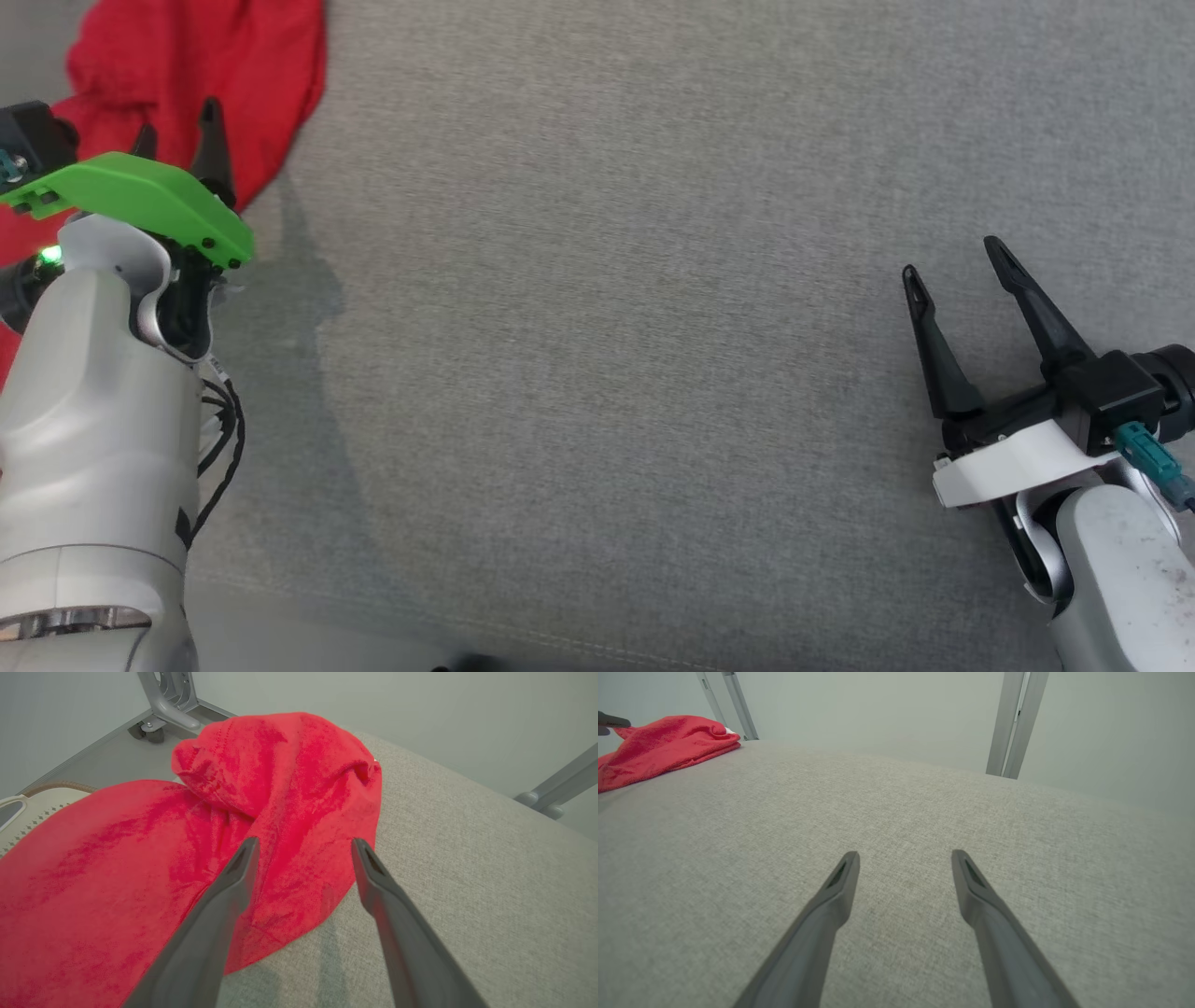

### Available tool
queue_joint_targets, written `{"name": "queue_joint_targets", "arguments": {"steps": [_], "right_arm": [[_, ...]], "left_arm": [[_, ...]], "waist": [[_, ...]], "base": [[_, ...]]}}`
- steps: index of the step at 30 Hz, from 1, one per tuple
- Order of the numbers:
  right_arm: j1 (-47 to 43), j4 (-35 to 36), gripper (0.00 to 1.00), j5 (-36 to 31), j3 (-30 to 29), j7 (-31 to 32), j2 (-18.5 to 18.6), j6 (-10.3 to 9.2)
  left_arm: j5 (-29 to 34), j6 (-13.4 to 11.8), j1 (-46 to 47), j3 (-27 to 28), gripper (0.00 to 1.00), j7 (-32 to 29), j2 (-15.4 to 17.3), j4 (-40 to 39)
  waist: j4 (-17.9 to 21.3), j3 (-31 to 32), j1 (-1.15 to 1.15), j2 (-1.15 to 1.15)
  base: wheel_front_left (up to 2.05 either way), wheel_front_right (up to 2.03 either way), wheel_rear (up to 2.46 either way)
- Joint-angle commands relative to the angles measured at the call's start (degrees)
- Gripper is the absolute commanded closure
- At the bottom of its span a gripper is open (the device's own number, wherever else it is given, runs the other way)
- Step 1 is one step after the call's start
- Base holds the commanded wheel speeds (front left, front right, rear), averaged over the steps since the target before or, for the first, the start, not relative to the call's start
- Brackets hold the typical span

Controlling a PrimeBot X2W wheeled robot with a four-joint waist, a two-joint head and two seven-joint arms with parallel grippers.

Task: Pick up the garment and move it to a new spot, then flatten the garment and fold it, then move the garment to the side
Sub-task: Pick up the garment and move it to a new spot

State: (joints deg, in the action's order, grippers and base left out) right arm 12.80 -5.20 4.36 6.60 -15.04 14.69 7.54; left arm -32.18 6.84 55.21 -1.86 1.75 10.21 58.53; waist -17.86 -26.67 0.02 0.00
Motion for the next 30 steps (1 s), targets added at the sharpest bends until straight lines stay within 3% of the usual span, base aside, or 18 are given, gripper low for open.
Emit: {"name": "queue_joint_targets", "arguments": {"steps": [1,5,6,7,10,13,16,20,23,26,30], "right_arm": [[0.94,0.63,0.00,0.49,-0.55,-0.19,-0.50,-0.11],[-1.26,0.37,0.00,0.70,-1.48,-0.16,-1.05,-0.11],[-1.76,0.22,0.00,0.70,-1.61,-0.15,-1.12,-0.11],[-2.14,0.07,0.00,0.73,-1.69,-0.07,-1.21,-0.11],[-3.38,-0.32,0.00,0.74,-2.19,-0.03,-1.58,-0.11],[-4.59,-0.77,0.00,1.10,-2.56,-0.04,-2.07,-0.11],[-6.06,-1.23,0.00,1.38,-2.97,-0.04,-2.64,-0.11],[-8.04,-1.89,0.00,1.88,-2.93,-0.08,-3.96,-0.11],[-9.42,-2.68,0.00,2.21,-2.59,-0.11,-4.95,-0.11],[-10.51,-3.34,0.00,2.53,-1.91,-0.11,-6.40,-0.11],[-11.48,-3.93,0.00,2.84,-1.03,-0.11,-7.52,-0.11]], "left_arm": [[-0.30,-0.63,1.57,0.48,0.00,-0.20,1.66,1.79],[0.21,-3.00,2.54,0.72,0.00,0.22,3.10,6.81],[0.12,-3.23,2.60,0.73,0.58,-0.12,3.48,8.00],[-0.21,-3.59,2.60,1.05,1.00,-0.03,3.92,8.87],[0.45,-3.81,1.44,0.32,1.00,0.00,4.66,11.20],[0.47,-2.48,1.02,0.01,1.00,2.31,4.97,10.81],[-0.53,-0.54,1.36,-0.28,1.00,4.46,3.87,8.49],[-2.23,0.62,0.45,-2.66,1.00,2.97,2.36,2.53],[-8.92,0.71,-2.80,-8.02,1.00,-2.72,-1.97,-10.42],[-18.78,0.57,-9.03,-11.87,1.00,-10.83,-0.33,-28.35],[-27.33,0.61,-18.11,-15.19,1.00,-20.07,0.31,-48.95]], "waist": [[12.06,-11.05,-0.02,0.00],[12.32,-8.82,-0.02,0.00],[12.25,-8.10,-0.02,0.00],[12.16,-7.42,-0.02,0.00],[11.67,-4.81,-0.02,0.00],[10.96,-1.62,-0.02,0.00],[9.78,1.74,-0.02,0.00],[8.55,6.28,-0.02,0.00],[8.30,9.81,-0.02,0.00],[8.96,13.07,-0.02,0.00],[11.35,16.12,-0.02,0.00]], "base": [[0.00,0.00,0.00],[0.00,0.00,0.00],[0.00,0.00,0.00],[0.00,0.00,0.00],[0.00,0.00,0.00],[0.00,0.00,0.00],[0.00,0.00,0.00],[0.00,0.00,0.00],[0.00,0.00,0.00],[0.00,0.00,0.00],[0.00,0.00,0.00]]}}
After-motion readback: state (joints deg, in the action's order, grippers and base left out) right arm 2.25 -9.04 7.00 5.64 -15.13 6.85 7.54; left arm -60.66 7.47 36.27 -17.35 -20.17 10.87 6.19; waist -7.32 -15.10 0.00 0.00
